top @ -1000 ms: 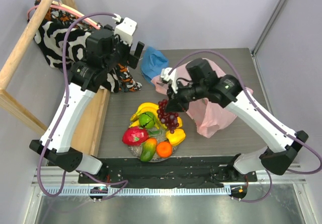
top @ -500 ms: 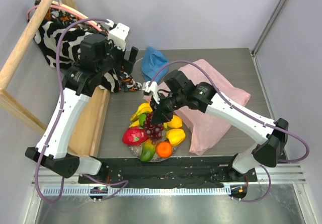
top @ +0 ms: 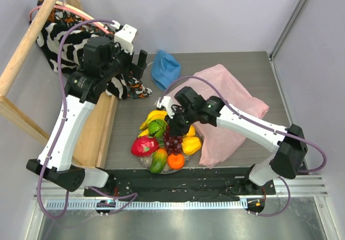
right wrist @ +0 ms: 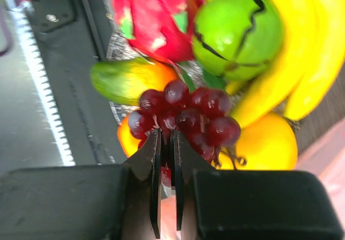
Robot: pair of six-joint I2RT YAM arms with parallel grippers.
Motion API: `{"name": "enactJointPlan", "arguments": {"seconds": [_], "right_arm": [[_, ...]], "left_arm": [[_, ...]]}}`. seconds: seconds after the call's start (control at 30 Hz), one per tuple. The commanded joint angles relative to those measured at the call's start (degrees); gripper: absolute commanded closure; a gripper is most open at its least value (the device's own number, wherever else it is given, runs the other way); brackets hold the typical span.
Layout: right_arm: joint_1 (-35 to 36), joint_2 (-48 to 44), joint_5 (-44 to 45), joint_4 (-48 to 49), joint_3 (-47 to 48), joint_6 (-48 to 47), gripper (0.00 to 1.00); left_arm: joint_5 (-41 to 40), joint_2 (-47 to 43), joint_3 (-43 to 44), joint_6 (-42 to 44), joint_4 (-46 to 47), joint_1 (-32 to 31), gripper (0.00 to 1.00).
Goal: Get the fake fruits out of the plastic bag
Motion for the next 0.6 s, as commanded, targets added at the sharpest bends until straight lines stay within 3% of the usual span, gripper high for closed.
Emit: {"name": "enactJointPlan", "arguments": {"seconds": [0.0,0.23,0.33,0.57], "right_arm": [[0.20,-4.45,7.42,3.00,-1.30,-0.75,0.86],[0.11,-4.98,5.93,2.74,-0.34,-1.01,0.50],[0.11,-6.20,8.82,0.47,1.94,-1.89,0.41],[-3.75,-12.53,12.43,-7.01,1.08,-6.18,0.41]], "left_arm": [[2.38,-0.13,1.19,-1.47,1.24,0.29,0.00],[3.26,0.14,1.10,-1.90,1.33,0.37,0.00],[3.26,0.14,1.01,-1.91,1.25,0.37,0.00],[4.13,0.49,1.19,-2.08,1.33,0.37,0.00]]}}
